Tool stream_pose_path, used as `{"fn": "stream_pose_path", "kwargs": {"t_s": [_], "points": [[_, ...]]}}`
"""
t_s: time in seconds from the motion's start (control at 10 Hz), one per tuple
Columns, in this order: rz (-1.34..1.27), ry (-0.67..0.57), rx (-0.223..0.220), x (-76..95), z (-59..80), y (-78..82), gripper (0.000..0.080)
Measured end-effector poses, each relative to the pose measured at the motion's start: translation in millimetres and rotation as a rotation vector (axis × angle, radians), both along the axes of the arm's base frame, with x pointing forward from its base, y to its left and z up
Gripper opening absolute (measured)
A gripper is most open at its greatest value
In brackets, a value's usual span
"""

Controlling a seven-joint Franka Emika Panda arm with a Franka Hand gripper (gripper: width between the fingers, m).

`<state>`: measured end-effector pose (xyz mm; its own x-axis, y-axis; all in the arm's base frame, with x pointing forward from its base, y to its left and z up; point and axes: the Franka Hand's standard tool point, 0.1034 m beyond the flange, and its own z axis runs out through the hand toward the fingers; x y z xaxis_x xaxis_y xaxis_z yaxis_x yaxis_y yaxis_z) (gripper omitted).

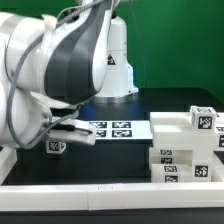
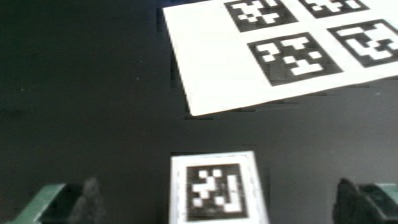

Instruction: Assemble chair

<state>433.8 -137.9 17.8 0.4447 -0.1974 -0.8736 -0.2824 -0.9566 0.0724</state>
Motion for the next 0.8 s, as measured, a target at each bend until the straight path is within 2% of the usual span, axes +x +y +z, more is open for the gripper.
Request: {"fn": "stream_pose_path", "kwargs": {"t_s": [0.2, 0.4, 0.5, 0.6, 0.7, 0.8], "points": [[-0.004, 0.002, -0.014, -4.7, -9.0, 2.3, 0.0649], [-0.004, 0.010, -0.015, -8.4, -10.3, 2.0, 0.0621], [-0.004, 0.010, -0.015, -8.5, -10.3, 1.8, 0.0456], [-0.004, 0.011, -0.015, -8.6, -10.4, 1.7, 0.0456], [-0.003, 0.008, -0.016, -8.2, -10.0, 1.6, 0.0318], [0.001, -0.011, -0.021, -5.0, -10.1, 1.0, 0.0279]]}}
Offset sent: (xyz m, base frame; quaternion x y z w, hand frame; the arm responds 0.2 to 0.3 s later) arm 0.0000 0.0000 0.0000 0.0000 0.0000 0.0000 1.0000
